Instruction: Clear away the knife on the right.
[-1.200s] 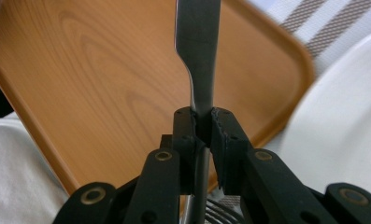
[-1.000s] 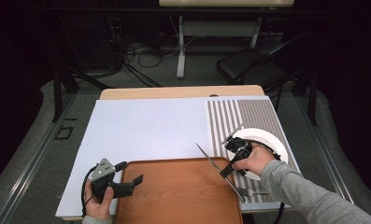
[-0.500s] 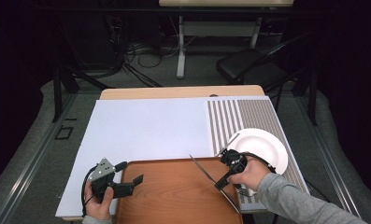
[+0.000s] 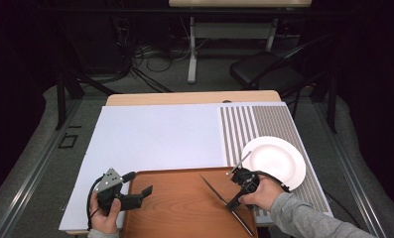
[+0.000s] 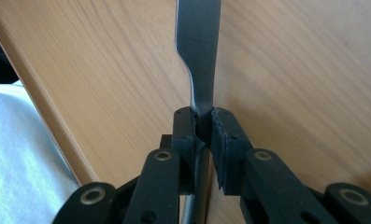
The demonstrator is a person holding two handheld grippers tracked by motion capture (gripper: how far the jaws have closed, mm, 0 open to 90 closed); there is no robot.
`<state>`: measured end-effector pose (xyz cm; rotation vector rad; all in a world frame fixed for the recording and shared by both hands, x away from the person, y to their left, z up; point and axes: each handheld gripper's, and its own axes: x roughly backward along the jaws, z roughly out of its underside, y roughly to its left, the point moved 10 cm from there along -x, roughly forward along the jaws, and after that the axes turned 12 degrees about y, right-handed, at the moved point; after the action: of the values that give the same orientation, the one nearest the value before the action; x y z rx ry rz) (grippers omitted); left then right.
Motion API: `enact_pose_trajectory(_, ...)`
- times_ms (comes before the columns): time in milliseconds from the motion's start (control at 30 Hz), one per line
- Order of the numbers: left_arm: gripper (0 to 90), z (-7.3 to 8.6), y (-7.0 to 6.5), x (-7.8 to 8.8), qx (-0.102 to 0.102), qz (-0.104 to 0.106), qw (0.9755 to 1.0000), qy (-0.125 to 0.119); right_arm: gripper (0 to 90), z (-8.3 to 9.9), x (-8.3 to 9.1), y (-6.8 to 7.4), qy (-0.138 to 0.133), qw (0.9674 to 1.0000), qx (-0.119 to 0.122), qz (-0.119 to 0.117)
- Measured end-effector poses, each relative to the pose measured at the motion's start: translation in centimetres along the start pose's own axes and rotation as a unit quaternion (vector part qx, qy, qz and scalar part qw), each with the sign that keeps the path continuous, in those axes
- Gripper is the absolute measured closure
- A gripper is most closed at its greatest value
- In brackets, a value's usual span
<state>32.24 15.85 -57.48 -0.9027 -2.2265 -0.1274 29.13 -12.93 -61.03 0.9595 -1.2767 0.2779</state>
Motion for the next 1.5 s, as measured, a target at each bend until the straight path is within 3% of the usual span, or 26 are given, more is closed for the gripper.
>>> enact_pose_trajectory(200,16.0,0.0,0.0,0.0,-0.002,0.000,1.0000,0.001,80.2,0.2,-0.5,0.0,0.002,0.9999,-0.012,-0.009)
enact_pose_trajectory(367,16.0,0.0,0.0,0.0,-0.001,-0.001,1.0000,0.001,79.8,0.8,-1.0,-0.2,0.026,0.9995,-0.014,-0.010)
enact_pose_trajectory(467,16.0,0.0,0.0,0.0,-0.001,-0.001,1.0000,0.001,79.7,0.5,-1.2,0.0,0.005,0.9994,-0.026,-0.021)
enact_pose_trajectory(800,16.0,0.0,0.0,0.0,-0.001,-0.002,1.0000,0.001,76.3,0.3,-0.9,-0.3,-0.019,0.9997,-0.011,-0.014)
enact_pose_trajectory(933,16.0,0.0,0.0,0.0,-0.001,-0.001,1.0000,0.001,76.0,0.1,-0.6,-0.2,-0.046,0.9987,-0.007,-0.019)
enact_pose_trajectory(1133,16.0,0.0,0.1,0.0,-0.002,-0.002,1.0000,0.001,81.3,-0.2,0.0,0.3,-0.072,0.9970,0.027,-0.004)
enact_pose_trajectory(1233,16.0,0.0,0.0,0.0,-0.003,-0.001,1.0000,0.000,89.4,-0.3,-0.1,0.6,-0.092,0.9937,0.061,0.017)
enact_pose_trajectory(1267,16.0,0.0,0.0,0.1,-0.003,-0.001,1.0000,0.001,89.4,-0.3,-0.1,0.6,-0.092,0.9937,0.061,0.017)
enact_pose_trajectory(1433,16.0,0.0,0.1,0.1,-0.003,-0.003,1.0000,0.000,90.0,-0.6,-0.8,1.0,-0.116,0.9877,0.099,0.035)
enact_pose_trajectory(1500,16.0,0.0,0.1,0.1,-0.005,-0.003,1.0000,0.000,90.0,-0.6,-1.2,1.3,-0.118,0.9870,0.106,0.028)
